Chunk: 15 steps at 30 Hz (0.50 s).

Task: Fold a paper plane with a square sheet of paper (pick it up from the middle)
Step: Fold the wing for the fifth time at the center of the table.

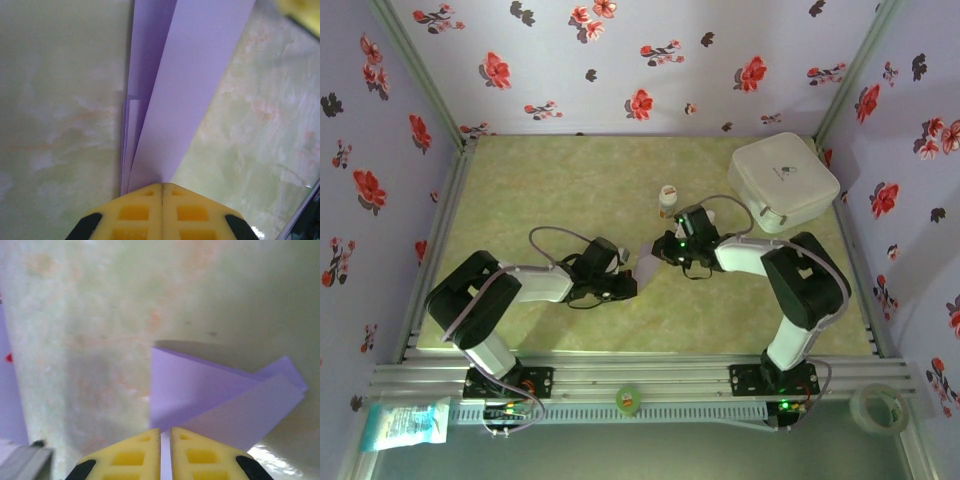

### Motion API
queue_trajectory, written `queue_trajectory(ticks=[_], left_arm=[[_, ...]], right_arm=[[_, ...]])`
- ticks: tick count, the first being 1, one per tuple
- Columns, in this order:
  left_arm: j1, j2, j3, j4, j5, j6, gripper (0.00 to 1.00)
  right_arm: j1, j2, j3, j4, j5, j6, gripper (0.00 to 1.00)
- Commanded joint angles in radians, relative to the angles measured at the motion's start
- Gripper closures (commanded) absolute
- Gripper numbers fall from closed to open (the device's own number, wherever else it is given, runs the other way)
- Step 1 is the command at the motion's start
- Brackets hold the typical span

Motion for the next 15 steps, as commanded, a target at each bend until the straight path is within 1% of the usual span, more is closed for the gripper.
queue_trajectory(ticks=[1, 5, 11, 15], left_arm=[[0.004, 0.047, -0.031, -0.087, -0.023, -0.019, 1.0], [0.005, 0.051, -0.031, -0.083, -0.023, -0.025, 1.0], [0.008, 0.052, -0.03, -0.08, -0.024, -0.031, 1.0], [0.011, 0.054, -0.027, -0.079, -0.023, -0.033, 1.0]], right_arm=[[0.041, -0.056, -0.025, 0.007, -0.029, -0.04, 0.91], [0.086, -0.047, -0.054, 0.012, -0.044, -0.026, 1.0], [0.133, 0.038, -0.063, 0.102, -0.094, 0.013, 1.0], [0.139, 0.085, -0.067, 0.151, -0.107, 0.037, 1.0]])
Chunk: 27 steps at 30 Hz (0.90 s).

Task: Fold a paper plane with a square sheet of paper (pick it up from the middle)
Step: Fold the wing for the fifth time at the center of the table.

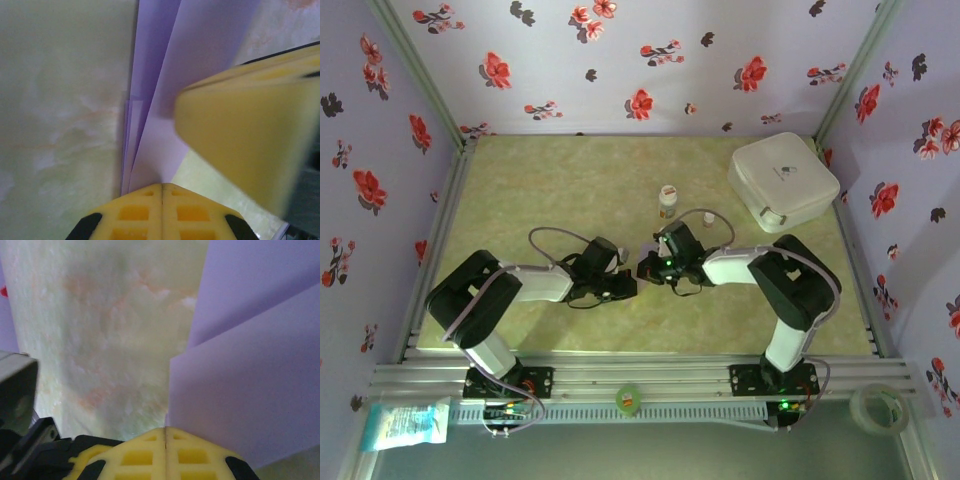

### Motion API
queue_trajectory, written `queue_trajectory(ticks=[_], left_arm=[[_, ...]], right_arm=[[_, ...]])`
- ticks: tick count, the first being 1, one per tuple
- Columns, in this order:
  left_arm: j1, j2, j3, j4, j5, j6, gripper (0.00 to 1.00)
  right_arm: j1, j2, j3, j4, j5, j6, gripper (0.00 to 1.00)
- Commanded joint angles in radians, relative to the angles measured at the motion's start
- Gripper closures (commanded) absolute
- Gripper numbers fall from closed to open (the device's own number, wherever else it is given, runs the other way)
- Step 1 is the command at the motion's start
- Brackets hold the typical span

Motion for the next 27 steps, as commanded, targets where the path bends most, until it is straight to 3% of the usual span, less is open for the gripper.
queue_trajectory(ticks=[1, 7, 12, 21, 27], left_arm=[[0.009, 0.048, -0.027, -0.085, -0.031, -0.013, 1.0], [0.015, 0.045, -0.038, -0.085, -0.033, -0.015, 1.0], [0.015, 0.052, -0.045, -0.078, -0.027, -0.01, 1.0], [0.015, 0.066, -0.045, -0.07, -0.02, -0.009, 1.0], [0.014, 0.069, -0.045, -0.066, -0.016, -0.009, 1.0]], right_arm=[[0.005, 0.035, -0.014, 0.065, -0.021, 0.029, 1.0], [-0.031, 0.065, -0.058, 0.057, 0.047, 0.027, 1.0], [-0.092, 0.088, -0.085, 0.144, 0.02, 0.049, 1.0], [-0.154, 0.08, -0.043, 0.095, 0.053, 0.024, 1.0], [-0.187, 0.044, -0.007, -0.009, 0.144, 0.008, 1.0]])
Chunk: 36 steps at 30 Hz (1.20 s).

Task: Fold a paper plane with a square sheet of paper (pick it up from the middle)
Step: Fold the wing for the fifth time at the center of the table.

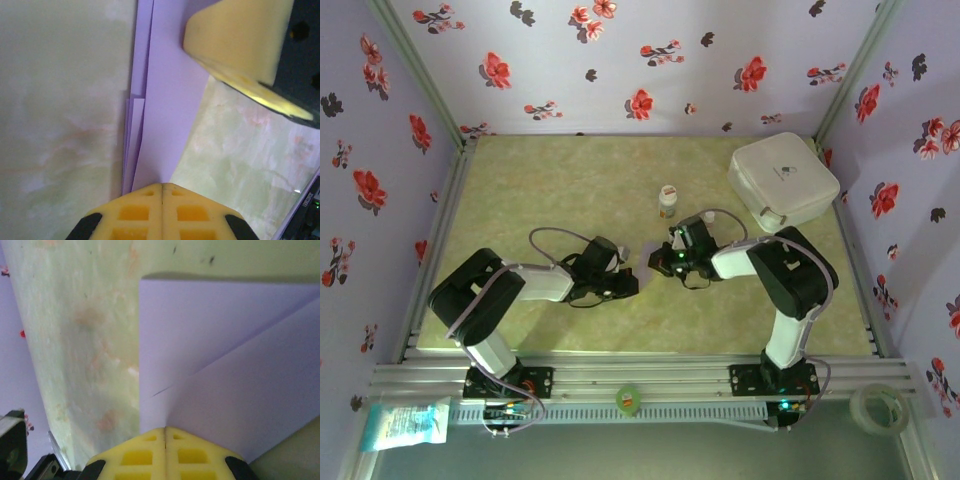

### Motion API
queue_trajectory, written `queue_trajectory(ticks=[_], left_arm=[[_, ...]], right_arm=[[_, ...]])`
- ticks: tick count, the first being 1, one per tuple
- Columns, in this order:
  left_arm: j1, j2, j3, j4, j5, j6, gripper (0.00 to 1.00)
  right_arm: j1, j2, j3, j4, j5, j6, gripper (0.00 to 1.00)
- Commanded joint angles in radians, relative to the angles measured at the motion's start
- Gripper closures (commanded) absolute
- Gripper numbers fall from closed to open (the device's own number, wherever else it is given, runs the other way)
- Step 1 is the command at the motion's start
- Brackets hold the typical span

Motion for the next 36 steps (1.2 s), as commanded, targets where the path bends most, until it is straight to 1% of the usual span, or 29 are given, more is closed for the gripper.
queue_trajectory(ticks=[1, 5, 9, 14, 18, 25, 30, 32, 33, 36], left_arm=[[0.007, 0.049, -0.041, -0.121, -0.025, -0.005, 1.0], [0.006, 0.048, -0.041, -0.12, -0.025, -0.005, 1.0], [0.007, 0.046, -0.038, -0.114, -0.025, -0.009, 1.0], [0.005, 0.042, -0.043, -0.093, -0.025, -0.023, 1.0], [0.003, 0.037, -0.061, -0.074, -0.026, -0.034, 1.0], [-0.013, 0.029, -0.068, -0.025, -0.028, -0.074, 1.0], [-0.029, 0.024, -0.091, 0.111, -0.012, -0.167, 1.0], [-0.036, 0.006, -0.092, 0.134, -0.013, -0.188, 1.0], [-0.038, -0.009, -0.089, 0.134, -0.017, -0.191, 1.0], [-0.041, -0.08, -0.061, 0.057, -0.037, -0.161, 0.89]], right_arm=[[-0.059, -0.007, 0.026, -0.122, 0.202, -0.035, 1.0], [-0.101, 0.004, 0.052, -0.177, 0.244, -0.014, 1.0], [-0.132, 0.003, 0.06, -0.162, 0.259, 0.005, 0.99], [-0.134, -0.034, 0.074, -0.177, 0.291, -0.01, 0.97], [-0.137, -0.088, 0.064, -0.198, 0.339, -0.029, 0.95], [-0.128, -0.216, 0.014, -0.19, 0.308, -0.036, 0.91], [-0.109, -0.275, -0.039, -0.203, 0.269, -0.027, 0.87], [-0.096, -0.298, -0.059, -0.217, 0.265, -0.024, 0.85], [-0.091, -0.31, -0.068, -0.228, 0.264, -0.025, 0.85], [-0.079, -0.337, -0.089, -0.25, 0.256, -0.024, 0.83]])
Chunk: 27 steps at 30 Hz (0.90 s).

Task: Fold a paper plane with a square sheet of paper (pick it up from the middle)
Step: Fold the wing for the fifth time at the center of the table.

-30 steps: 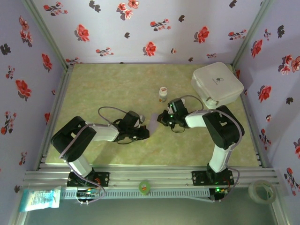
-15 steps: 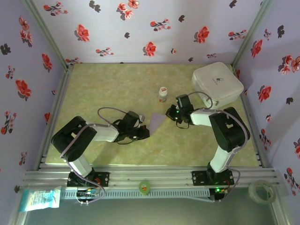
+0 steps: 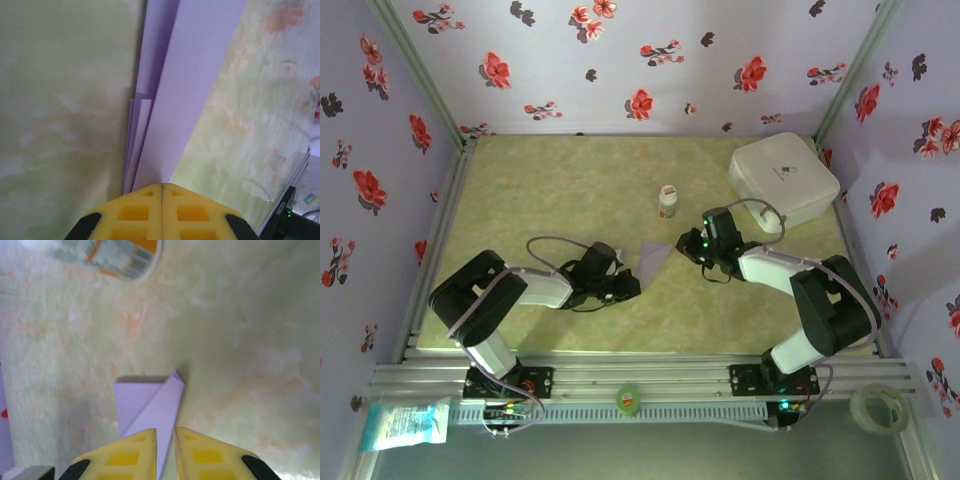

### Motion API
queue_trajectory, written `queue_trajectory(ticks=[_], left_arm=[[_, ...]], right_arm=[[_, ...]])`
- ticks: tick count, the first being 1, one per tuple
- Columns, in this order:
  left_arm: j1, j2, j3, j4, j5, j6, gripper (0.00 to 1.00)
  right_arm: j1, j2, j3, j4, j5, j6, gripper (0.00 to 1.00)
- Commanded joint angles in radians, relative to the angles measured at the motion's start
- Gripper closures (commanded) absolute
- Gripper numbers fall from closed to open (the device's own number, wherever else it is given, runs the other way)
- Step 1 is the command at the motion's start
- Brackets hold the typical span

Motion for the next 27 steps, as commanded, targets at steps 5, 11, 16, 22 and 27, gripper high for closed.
queue_trajectory(ticks=[5, 11, 16, 22, 27], left_arm=[[0.023, -0.16, 0.057, -0.256, -0.06, 0.13, 0.75], [0.12, -0.172, 0.055, -0.3, -0.018, 0.185, 0.73], [0.138, -0.099, 0.105, -0.326, 0.024, 0.223, 0.71], [0.138, -0.039, 0.133, -0.309, 0.049, 0.23, 0.7], [0.136, 0.012, 0.163, -0.32, 0.055, 0.234, 0.71]], right_arm=[[0.033, -0.046, -0.033, -0.043, -0.036, -0.006, 0.8], [0.054, -0.036, -0.033, -0.027, -0.039, 0.01, 0.79], [0.063, -0.012, -0.029, -0.009, -0.054, 0.021, 0.79], [0.076, 0.014, -0.018, 0.0, -0.07, 0.022, 0.79], [0.083, 0.028, -0.012, 0.008, -0.077, 0.025, 0.78]])
